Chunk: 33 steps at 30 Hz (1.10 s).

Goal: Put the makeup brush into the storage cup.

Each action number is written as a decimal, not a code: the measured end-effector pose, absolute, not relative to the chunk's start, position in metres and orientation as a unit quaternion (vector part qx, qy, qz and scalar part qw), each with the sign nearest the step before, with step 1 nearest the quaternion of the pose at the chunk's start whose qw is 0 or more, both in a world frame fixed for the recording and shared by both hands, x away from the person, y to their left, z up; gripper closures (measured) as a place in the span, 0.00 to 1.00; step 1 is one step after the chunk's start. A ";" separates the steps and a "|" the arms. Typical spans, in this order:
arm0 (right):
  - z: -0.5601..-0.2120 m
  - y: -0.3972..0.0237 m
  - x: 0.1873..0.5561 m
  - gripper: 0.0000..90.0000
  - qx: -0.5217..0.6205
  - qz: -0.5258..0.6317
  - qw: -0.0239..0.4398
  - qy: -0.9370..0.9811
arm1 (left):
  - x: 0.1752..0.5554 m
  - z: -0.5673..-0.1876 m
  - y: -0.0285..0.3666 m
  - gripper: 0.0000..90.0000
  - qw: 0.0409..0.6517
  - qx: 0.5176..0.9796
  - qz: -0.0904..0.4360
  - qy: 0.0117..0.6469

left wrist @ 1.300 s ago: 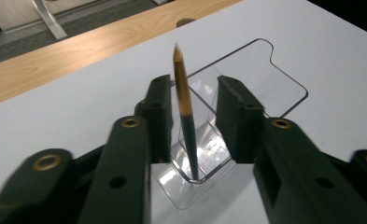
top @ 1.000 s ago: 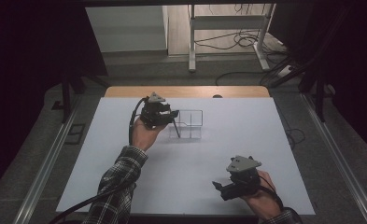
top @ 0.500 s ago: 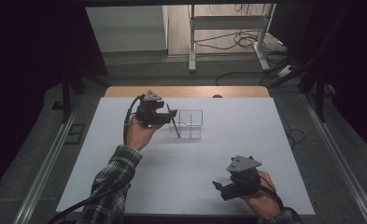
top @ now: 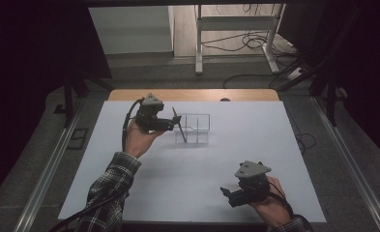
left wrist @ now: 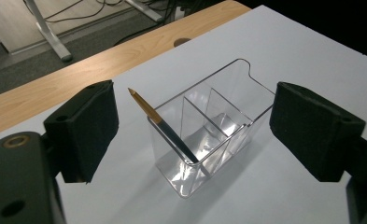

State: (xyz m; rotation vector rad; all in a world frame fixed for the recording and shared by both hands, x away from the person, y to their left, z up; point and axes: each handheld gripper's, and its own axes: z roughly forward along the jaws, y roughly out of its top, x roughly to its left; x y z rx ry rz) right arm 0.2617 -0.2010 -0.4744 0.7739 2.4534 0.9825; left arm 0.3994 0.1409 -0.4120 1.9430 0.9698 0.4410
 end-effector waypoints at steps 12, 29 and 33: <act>-0.474 -0.201 0.262 0.00 0.277 0.354 0.190 0.873 | 0.390 -0.407 0.152 0.10 0.458 0.779 0.169 0.393; -0.472 -0.202 0.262 0.00 0.288 0.370 0.185 0.864 | 0.374 -0.406 0.159 0.05 0.459 0.783 0.172 0.383; -0.471 -0.204 0.262 0.00 0.293 0.377 0.184 0.859 | 0.369 -0.407 0.163 0.05 0.459 0.782 0.174 0.384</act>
